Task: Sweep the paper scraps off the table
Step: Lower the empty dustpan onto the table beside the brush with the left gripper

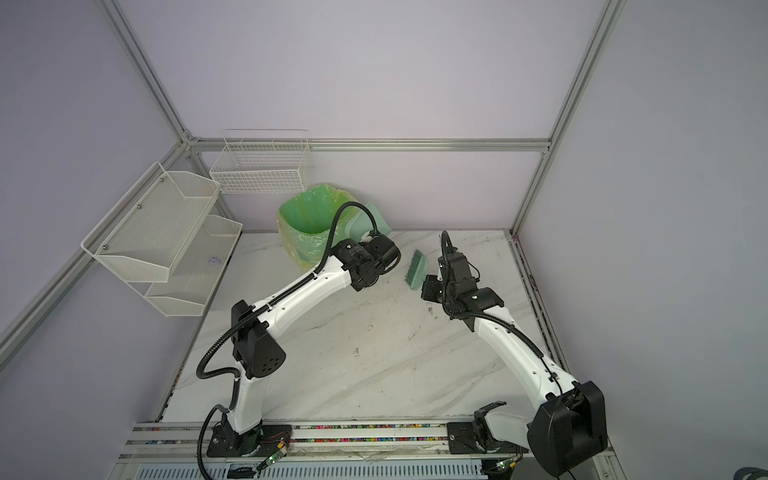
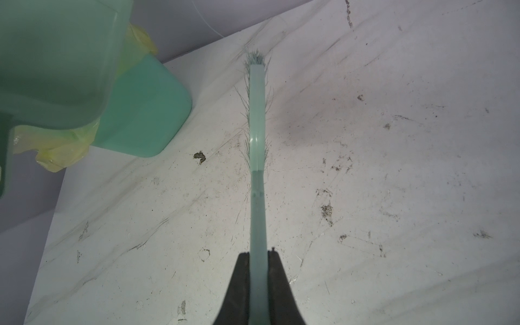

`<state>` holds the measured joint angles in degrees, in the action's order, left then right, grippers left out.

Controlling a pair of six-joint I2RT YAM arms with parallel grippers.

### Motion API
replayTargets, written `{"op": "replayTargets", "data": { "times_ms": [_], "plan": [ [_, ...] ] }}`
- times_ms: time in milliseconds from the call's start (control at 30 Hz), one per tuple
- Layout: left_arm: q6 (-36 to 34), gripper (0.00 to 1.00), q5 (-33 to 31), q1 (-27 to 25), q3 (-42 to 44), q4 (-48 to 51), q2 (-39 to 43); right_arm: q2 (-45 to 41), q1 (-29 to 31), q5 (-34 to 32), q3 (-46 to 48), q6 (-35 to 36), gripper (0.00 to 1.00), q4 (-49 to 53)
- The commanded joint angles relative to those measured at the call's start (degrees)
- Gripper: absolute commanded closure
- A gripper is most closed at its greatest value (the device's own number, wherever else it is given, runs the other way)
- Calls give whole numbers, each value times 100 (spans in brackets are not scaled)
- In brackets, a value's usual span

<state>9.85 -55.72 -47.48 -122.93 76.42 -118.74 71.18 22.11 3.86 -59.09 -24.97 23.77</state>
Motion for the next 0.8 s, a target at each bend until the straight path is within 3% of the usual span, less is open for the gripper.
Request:
{"op": "replayTargets", "data": {
  "times_ms": [0, 300, 533, 767],
  "plan": [
    [437, 100, -63, -94, -308, 155, 244, -125, -39, -60, -40, -113, 100, -61],
    [346, 100, 748, -209, 75, -215, 426, -15, -114, -321, -242, -40, 100, 40],
    [630, 100, 2127, -209, 719, -603, 559, -30, -629, -449, -718, 296, 100, 263],
    [778, 100, 2951, -219, 928, -760, 393, 25, -925, -227, -963, 349, 100, 287]
  ]
}}
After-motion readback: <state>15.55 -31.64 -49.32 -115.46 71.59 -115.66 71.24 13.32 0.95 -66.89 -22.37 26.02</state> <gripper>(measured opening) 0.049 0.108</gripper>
